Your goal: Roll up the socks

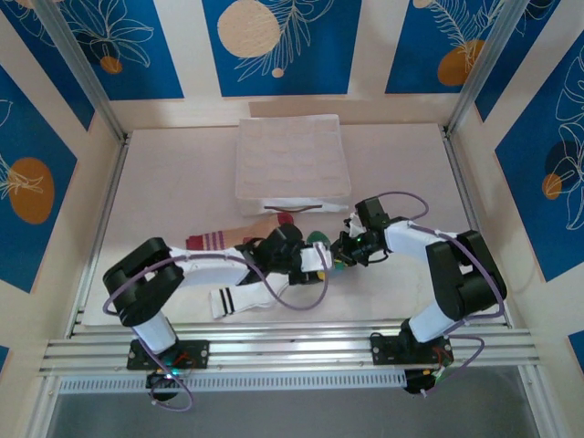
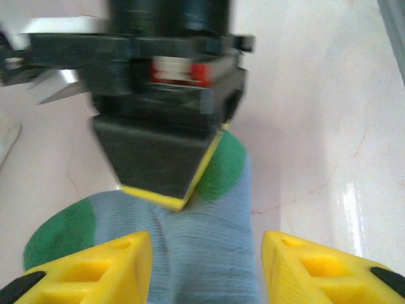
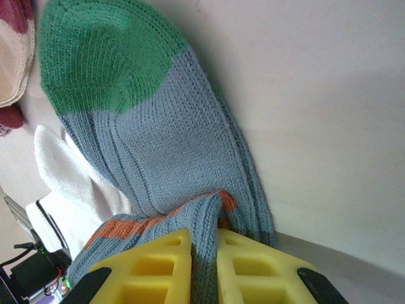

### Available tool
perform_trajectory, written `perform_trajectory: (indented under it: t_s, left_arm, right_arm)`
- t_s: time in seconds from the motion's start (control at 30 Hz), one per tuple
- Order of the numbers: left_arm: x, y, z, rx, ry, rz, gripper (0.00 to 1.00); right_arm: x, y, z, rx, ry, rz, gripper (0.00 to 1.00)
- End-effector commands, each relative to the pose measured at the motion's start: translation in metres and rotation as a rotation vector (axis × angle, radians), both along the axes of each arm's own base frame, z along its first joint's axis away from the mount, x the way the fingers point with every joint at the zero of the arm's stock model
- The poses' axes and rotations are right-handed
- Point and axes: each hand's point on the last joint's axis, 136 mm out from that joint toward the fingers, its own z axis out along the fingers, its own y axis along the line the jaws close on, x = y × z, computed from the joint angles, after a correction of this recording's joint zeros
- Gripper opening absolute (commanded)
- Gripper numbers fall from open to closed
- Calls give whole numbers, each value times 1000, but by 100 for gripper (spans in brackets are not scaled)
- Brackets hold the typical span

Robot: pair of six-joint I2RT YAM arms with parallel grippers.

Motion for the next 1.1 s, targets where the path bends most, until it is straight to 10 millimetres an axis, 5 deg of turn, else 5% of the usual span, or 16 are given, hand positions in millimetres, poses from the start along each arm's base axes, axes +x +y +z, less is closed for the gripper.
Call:
perform_trajectory:
  t_s: [0.0,0.23,0.33,0.37,0.5,0.7,1.07]
  left_arm:
    - [17,6,-17,108,-161,22,47]
    - [24,1,-45,174,-151,58,41]
    - [18,2,-55,203,-89,47,3]
    - [13,1,-55,202,-59,36,0]
    - [-7,-2,-45,103,144,-30,0]
    - [-24,-2,-32,-28,502,-68,0]
    - [-1,3,-44,-140,888,85,0]
  right_arm:
    - [-23,-14,-23,-101,101,7,15]
    - [-26,-13,-22,-97,105,11,17]
    - [-26,-13,-17,-89,88,9,26]
    - [-26,-13,-14,-85,73,6,33]
    - [-24,-16,9,-53,-46,-9,54]
    - [-22,-25,37,-4,-224,-45,56]
    - [-19,-3,18,45,-195,27,56]
